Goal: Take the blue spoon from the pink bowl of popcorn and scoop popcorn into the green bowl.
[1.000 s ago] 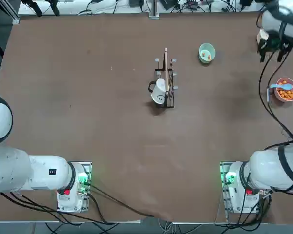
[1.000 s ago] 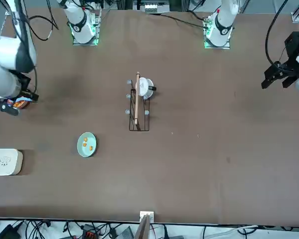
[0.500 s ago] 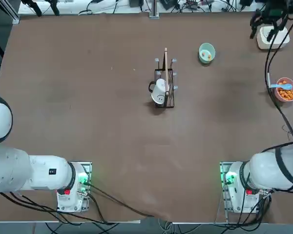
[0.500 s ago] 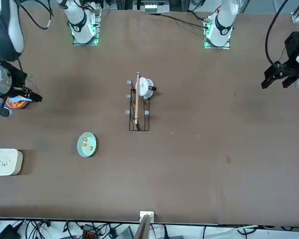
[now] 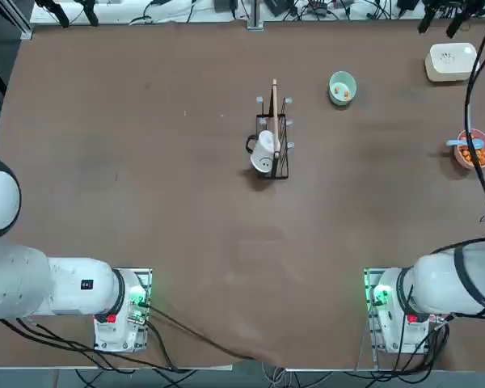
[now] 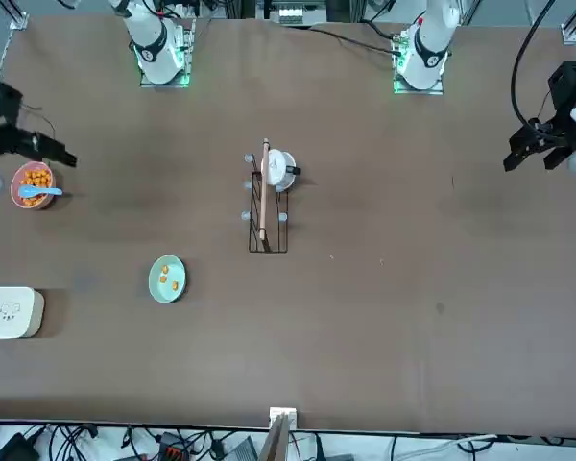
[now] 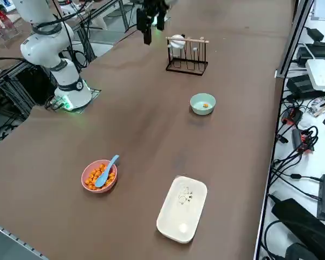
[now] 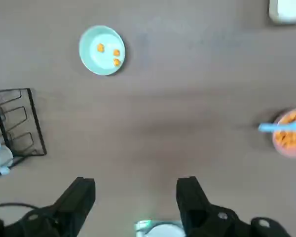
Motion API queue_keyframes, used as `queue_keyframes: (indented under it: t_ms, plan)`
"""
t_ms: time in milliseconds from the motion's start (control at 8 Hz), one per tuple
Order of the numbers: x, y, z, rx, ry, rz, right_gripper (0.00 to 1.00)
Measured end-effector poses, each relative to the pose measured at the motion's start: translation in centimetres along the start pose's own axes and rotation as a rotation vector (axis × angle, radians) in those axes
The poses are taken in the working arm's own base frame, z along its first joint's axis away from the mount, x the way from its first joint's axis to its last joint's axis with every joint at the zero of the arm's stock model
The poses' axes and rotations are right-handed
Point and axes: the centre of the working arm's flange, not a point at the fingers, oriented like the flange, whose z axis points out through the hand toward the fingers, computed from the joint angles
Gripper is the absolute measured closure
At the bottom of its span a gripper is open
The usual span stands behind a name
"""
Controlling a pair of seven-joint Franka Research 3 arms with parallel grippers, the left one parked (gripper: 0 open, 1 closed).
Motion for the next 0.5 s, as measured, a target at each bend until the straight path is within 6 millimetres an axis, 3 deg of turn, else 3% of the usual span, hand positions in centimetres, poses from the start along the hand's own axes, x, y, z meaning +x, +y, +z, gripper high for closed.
queue_keyframes:
  t_ms: [250, 500]
  plan:
    - [-1.7, -1.1, -0.9, -0.066, 0.075, -0.067, 0.0]
    - [-3.2, -1.9, 0.2, -0.093, 0.072, -0.089, 0.0]
